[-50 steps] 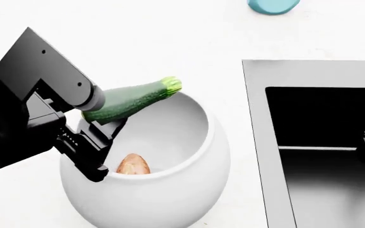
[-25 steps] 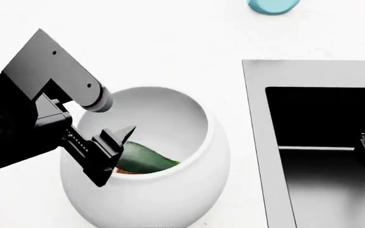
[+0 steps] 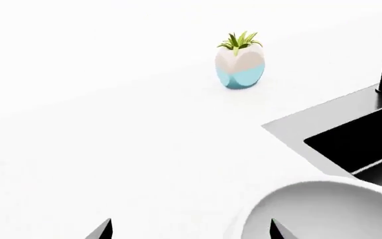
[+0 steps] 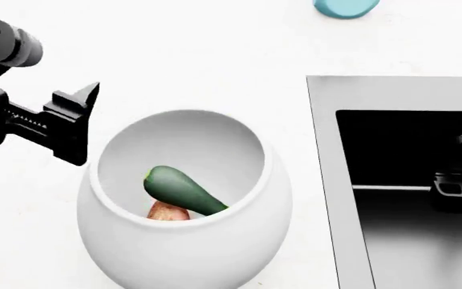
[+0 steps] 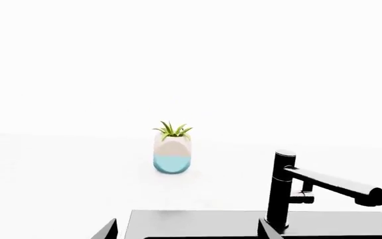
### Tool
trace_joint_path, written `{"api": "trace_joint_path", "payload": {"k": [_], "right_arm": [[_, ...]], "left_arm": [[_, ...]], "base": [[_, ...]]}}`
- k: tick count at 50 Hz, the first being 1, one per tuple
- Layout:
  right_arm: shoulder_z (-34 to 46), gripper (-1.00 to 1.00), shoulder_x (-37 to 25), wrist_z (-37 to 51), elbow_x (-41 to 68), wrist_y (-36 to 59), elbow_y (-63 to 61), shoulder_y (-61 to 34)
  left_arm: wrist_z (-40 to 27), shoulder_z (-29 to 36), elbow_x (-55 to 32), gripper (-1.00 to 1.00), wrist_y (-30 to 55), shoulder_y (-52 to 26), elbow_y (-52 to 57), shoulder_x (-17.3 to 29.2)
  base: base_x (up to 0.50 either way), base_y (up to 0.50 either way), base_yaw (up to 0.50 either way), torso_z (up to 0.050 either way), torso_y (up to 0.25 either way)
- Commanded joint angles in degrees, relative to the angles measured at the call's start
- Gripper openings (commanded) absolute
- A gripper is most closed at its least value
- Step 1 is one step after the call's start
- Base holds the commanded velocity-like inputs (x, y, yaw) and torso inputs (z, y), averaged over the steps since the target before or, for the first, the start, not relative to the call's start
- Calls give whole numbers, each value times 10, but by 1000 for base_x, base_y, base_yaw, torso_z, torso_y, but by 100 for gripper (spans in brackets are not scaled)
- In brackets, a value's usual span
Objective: There is a mixed pile of frozen fruits and vegetables on the counter. Locate all the frozen vegetables and place the items in a bowl on the counter. Take all the frozen fruits and defrost them in a running sink.
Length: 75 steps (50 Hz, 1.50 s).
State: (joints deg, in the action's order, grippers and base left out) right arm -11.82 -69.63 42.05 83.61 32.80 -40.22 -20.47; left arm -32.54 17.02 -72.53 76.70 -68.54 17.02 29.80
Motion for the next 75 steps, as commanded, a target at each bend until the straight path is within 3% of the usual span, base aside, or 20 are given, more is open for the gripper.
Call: {"api": "trace_joint_path", "payload": {"k": [1, 7, 16, 37, 51, 75], "right_arm": [[81, 100, -12, 18, -49, 9, -14, -62], [148, 100, 7, 21, -105, 49, -20, -118], [147, 100, 19, 29, -103, 44, -10, -113], [140, 100, 52, 21, -150, 11, 16, -65], [135, 100, 42, 40, -151, 21, 12, -65], [146, 100, 39, 50, -143, 41, 4, -87]], "left_arm": [[-146, -131, 11, 100, -74, 155, 99, 49], [-159, -156, 89, 100, -143, 281, 147, 76], [-128, -147, 128, 100, -186, 316, 148, 77], [-150, -122, 97, 100, -135, 293, 159, 82], [-139, -131, 93, 100, -153, 297, 156, 78], [-141, -126, 92, 100, -154, 300, 154, 82]], "base": [[0, 0, 0, 0, 0], [0, 0, 0, 0, 0], [0, 0, 0, 0, 0], [0, 0, 0, 0, 0], [-8, 0, 0, 0, 0], [-487, -1, 0, 0, 0]]}}
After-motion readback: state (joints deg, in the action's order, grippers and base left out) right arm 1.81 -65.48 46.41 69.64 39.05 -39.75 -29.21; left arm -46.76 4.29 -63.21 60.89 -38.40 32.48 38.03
